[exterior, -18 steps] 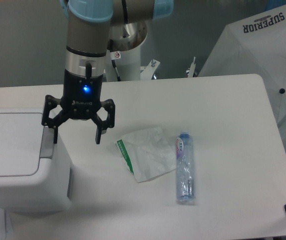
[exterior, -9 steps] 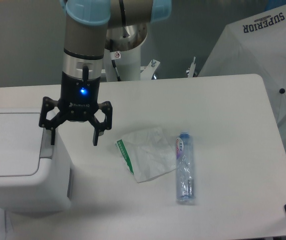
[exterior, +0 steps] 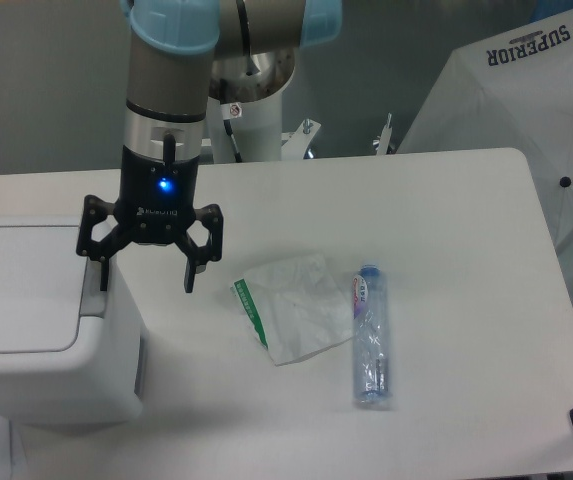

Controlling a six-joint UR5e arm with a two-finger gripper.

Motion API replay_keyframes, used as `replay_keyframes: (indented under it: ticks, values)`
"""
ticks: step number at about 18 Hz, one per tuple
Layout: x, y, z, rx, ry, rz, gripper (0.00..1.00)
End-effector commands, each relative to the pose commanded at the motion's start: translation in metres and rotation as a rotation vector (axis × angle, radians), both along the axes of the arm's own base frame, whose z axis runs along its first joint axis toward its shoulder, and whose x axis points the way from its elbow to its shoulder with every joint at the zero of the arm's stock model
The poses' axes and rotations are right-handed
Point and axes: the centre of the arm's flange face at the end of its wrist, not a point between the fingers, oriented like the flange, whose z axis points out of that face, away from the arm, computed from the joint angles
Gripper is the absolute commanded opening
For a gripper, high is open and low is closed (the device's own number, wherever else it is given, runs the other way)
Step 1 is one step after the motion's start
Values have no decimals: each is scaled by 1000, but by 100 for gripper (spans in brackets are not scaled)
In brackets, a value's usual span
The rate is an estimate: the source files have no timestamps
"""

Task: Open the trash can
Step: 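Lower the gripper finger onto the lid edge and push it open, then raise the gripper away from the opened bin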

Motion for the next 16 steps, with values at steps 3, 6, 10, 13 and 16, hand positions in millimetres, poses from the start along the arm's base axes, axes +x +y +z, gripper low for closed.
replay_keyframes:
  ticks: [3,6,10,13,16]
  values:
    - [-1,1,-3,-4,-3,0,100]
    - [-1,1,-3,-5,-3,-1,100]
    - [-1,1,-5,-8,-4,0,100]
    - [-2,2,-8,-13,-5,0,100]
    - [-2,3,-9,-14,-5,-1,100]
